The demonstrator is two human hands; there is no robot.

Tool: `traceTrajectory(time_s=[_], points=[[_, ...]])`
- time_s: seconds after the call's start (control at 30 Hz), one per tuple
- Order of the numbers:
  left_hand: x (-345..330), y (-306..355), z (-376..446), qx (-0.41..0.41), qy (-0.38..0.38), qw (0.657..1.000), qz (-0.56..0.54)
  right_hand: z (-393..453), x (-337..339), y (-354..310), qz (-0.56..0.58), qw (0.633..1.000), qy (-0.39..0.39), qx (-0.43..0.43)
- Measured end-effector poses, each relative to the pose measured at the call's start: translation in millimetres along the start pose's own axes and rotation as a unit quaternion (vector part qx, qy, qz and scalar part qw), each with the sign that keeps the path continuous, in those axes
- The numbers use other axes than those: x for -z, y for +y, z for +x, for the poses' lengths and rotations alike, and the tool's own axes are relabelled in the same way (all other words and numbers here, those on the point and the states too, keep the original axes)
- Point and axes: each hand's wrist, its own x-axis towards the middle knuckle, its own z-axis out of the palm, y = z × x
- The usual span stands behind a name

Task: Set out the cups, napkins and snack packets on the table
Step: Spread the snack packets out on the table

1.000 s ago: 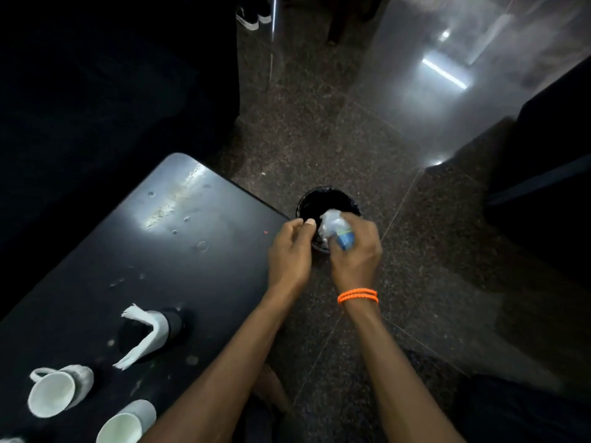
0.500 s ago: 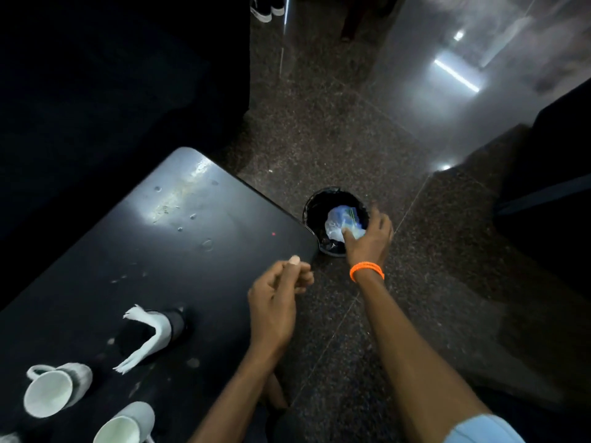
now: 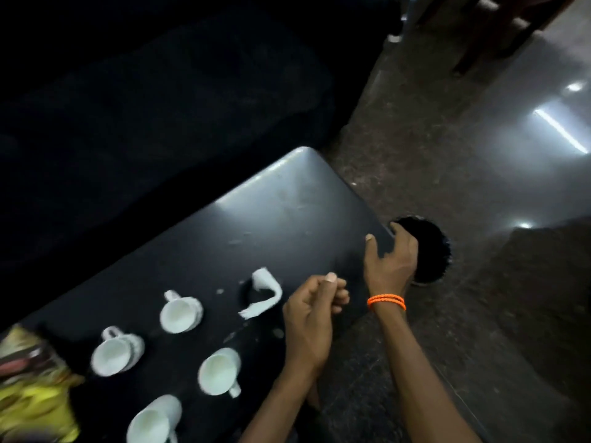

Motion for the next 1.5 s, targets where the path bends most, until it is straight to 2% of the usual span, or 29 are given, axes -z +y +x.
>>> traceTrajectory(time_s=[0.2, 0.37, 0.47, 0.57, 0.63, 0.7, 0.73, 0.8, 0.9, 0.97, 1.07, 1.17, 1.3, 1.4, 1.5], points=[[86.9, 59.5, 4.2, -0.067, 0.084, 0.991, -0.084, -60.0, -40.7, -118.4, 0.046, 0.990, -0.024, 0.129], [203.9, 76.1, 10.3, -0.113, 0.262, 0.951, -0.119, -153.9, -88.4, -199.2, 0.114, 0.963, -0.120, 0.211], [284.4, 61.9, 10.2, -0.099, 0.392, 0.908, -0.108, -221.2, -119.7, -228.4, 0.142, 0.933, -0.219, 0.245], [355.7, 30.9, -2.5, -0.069, 0.524, 0.845, -0.076, -289.2, -144.5, -241.5, 0.161, 0.896, -0.323, 0.257], [394.6, 4.9, -16.4, -0.047, 0.599, 0.798, -0.041, -330.9, -155.9, -245.4, 0.140, 0.862, -0.404, 0.273], [428.0, -21.4, -29.4, -0.011, 0.642, 0.766, -0.025, -368.3, -165.7, -245.6, 0.065, 0.815, -0.513, 0.261], [443.8, -33.9, -34.6, 0.013, 0.642, 0.767, -0.007, -385.6, -170.1, -244.0, 0.014, 0.796, -0.557, 0.237], [472.2, -57.3, -42.5, 0.066, 0.589, 0.802, 0.076, -416.6, -177.3, -237.8, -0.066, 0.775, -0.608, 0.157], [500.2, -82.9, -49.3, 0.112, 0.457, 0.873, 0.127, -450.9, -181.6, -225.9, -0.098, 0.775, -0.621, 0.061], [511.0, -92.7, -53.3, 0.119, 0.409, 0.895, 0.133, -464.5, -183.0, -219.9, -0.090, 0.786, -0.611, 0.023], [519.9, -102.4, -63.6, 0.133, 0.384, 0.905, 0.126, -471.4, -178.4, -214.8, -0.060, 0.802, -0.595, 0.013], [516.0, -107.1, -76.0, 0.150, 0.375, 0.902, 0.155, -467.7, -167.6, -219.5, -0.026, 0.798, -0.602, 0.017], [493.2, -76.3, -73.4, 0.064, 0.443, 0.879, 0.162, -436.7, -157.6, -239.5, 0.062, 0.806, -0.588, 0.003], [472.4, -25.1, -39.8, -0.014, 0.405, 0.910, 0.087, -390.8, -163.5, -259.3, 0.135, 0.826, -0.547, 0.006], [454.5, 14.8, 16.8, -0.011, 0.320, 0.945, 0.071, -336.1, -187.9, -274.8, 0.152, 0.861, -0.485, 0.018]])
